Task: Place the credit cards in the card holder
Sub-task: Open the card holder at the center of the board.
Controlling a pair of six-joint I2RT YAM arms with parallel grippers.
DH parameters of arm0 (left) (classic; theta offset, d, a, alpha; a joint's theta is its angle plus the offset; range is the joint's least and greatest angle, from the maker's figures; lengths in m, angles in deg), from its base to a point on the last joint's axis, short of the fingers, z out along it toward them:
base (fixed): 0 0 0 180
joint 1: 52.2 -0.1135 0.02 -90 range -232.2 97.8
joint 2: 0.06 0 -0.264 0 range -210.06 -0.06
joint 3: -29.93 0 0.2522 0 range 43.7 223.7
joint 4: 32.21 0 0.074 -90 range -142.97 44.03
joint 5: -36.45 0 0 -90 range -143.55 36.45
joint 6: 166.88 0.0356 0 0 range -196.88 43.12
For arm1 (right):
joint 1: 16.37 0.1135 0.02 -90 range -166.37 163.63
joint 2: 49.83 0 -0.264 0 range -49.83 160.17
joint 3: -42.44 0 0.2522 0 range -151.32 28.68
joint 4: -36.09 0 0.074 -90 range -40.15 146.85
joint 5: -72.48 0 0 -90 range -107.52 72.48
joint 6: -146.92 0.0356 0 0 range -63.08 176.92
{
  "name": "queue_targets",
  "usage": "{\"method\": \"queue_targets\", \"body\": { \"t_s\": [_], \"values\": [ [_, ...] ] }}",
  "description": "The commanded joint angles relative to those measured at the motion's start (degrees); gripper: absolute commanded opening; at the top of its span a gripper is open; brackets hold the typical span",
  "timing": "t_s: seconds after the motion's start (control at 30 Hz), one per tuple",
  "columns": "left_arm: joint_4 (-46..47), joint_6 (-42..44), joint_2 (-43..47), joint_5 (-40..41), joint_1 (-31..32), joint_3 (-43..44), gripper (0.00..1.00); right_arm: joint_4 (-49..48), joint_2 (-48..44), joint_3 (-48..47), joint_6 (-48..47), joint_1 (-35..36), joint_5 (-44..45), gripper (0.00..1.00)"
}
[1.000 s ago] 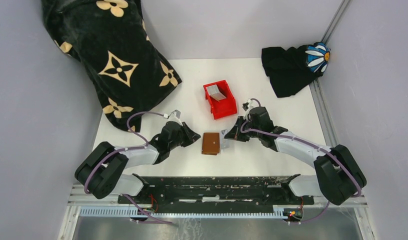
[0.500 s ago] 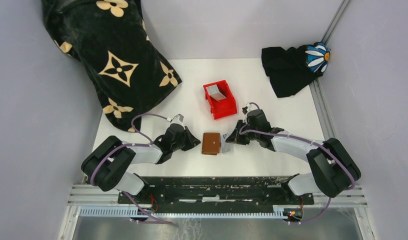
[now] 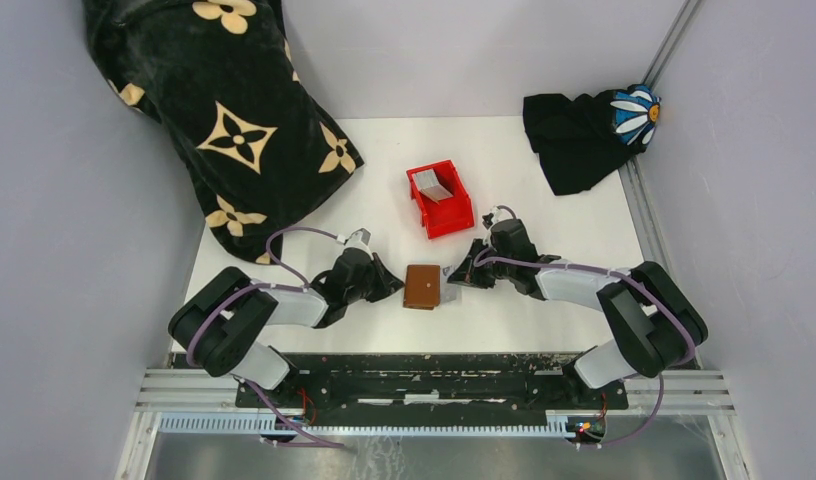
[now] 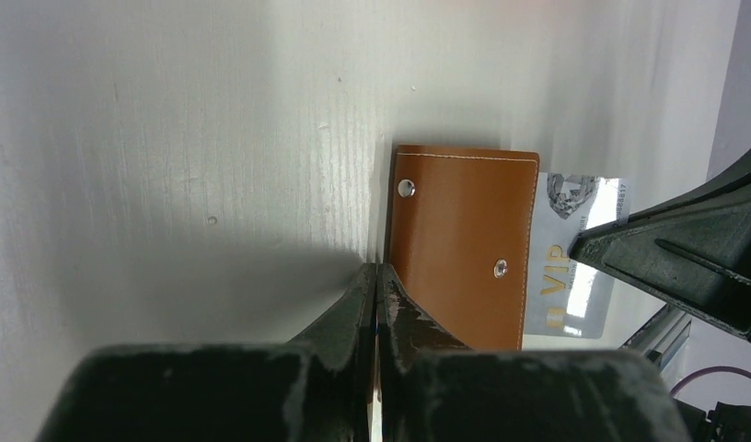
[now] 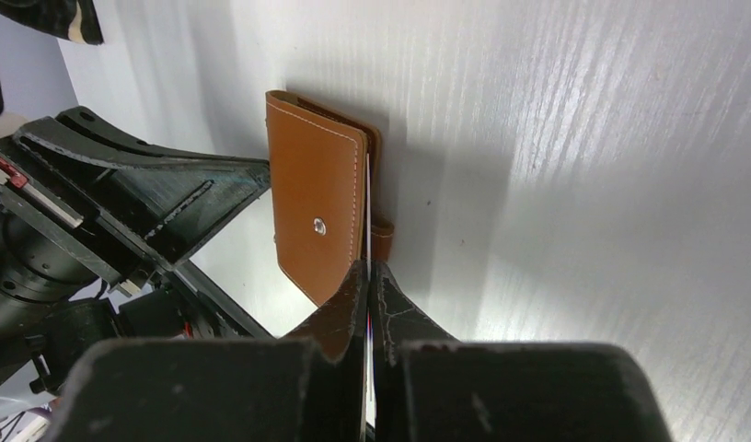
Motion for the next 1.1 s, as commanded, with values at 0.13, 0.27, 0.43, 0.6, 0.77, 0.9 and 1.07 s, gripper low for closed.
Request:
{"method": "queue_targets", "body": {
  "t_s": [0.13,0.27,0.43,0.6,0.77,0.9,1.07],
  "values": [
    [1.9,2.5,-2.3,0.1,1.0,0.6,0.06,-5.9,0.3,0.0,2.4,-0.2,-1.7,0.01],
    [2.0,2.4,-2.5,0.1,1.3,0.6,0.06,-6.5,0.3,0.2,2.7,-0.3,-1.8,0.01],
    [2.1,2.3,-2.3,0.2,1.5,0.6,0.05,-6.3,0.4,0.5,2.5,-0.3,-1.7,0.01],
    [2.1,2.2,-2.4,0.2,1.7,0.7,0.05,-6.8,0.8,0.7,2.6,-0.3,-1.9,0.01],
    [2.1,2.2,-2.6,0.2,1.8,0.9,0.05,-7.0,1.0,0.4,2.9,-0.2,-2.1,0.01],
    [2.1,2.1,-2.7,0.3,2.1,1.0,0.05,-8.3,1.8,0.6,3.4,-0.2,-2.6,0.01],
    [2.1,2.1,-2.9,0.3,2.3,1.0,0.05,-8.8,1.2,0.8,3.9,-0.1,-2.8,0.01]
  ]
}}
